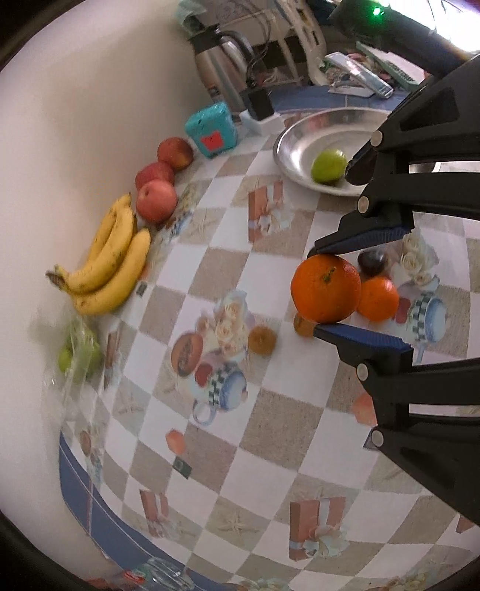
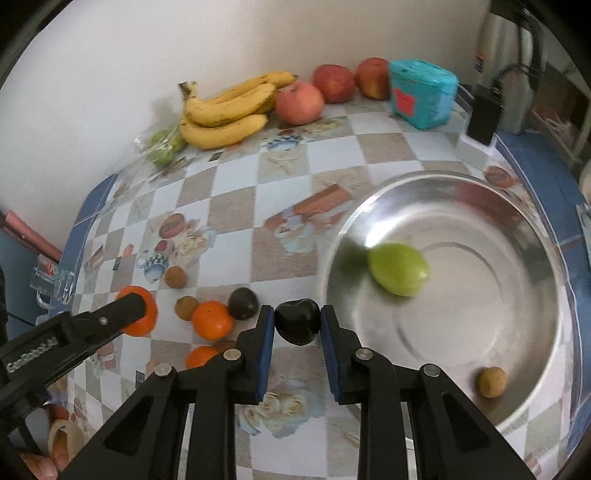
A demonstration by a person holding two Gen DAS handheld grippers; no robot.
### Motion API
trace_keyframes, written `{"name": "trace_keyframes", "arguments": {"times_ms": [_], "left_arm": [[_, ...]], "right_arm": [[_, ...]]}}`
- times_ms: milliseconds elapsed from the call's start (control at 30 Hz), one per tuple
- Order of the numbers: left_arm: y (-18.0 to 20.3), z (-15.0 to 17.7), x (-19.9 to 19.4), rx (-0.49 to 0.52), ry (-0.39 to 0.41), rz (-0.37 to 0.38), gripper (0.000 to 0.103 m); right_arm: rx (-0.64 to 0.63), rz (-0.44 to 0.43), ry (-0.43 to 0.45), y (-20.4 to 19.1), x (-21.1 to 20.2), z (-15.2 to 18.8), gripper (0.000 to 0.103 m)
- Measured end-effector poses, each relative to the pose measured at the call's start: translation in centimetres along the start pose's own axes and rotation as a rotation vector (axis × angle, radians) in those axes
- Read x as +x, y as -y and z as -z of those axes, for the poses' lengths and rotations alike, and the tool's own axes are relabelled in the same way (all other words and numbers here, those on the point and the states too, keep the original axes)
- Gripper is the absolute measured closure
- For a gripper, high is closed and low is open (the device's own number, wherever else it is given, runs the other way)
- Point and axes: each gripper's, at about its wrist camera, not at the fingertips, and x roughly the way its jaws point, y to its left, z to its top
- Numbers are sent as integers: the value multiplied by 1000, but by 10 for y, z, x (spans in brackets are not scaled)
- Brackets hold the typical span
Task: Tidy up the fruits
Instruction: 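Carry the orange and dark fruit over the steel tray and release both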
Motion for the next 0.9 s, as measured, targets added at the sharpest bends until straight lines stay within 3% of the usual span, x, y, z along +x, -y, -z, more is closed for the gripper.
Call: {"name": "trace_keyframes", "arguments": {"times_ms": [400,600,900], "left_arm": [[85,39,20,222,-91,83,62],[116,58,29,315,-114,103,62],[142,85,51,434,-145,63,62]], "right_arm": [[145,148,14,75,-28,2,77],[186,182,33,101,-44,4,77],[219,196,39,116,-51,5,76]]}}
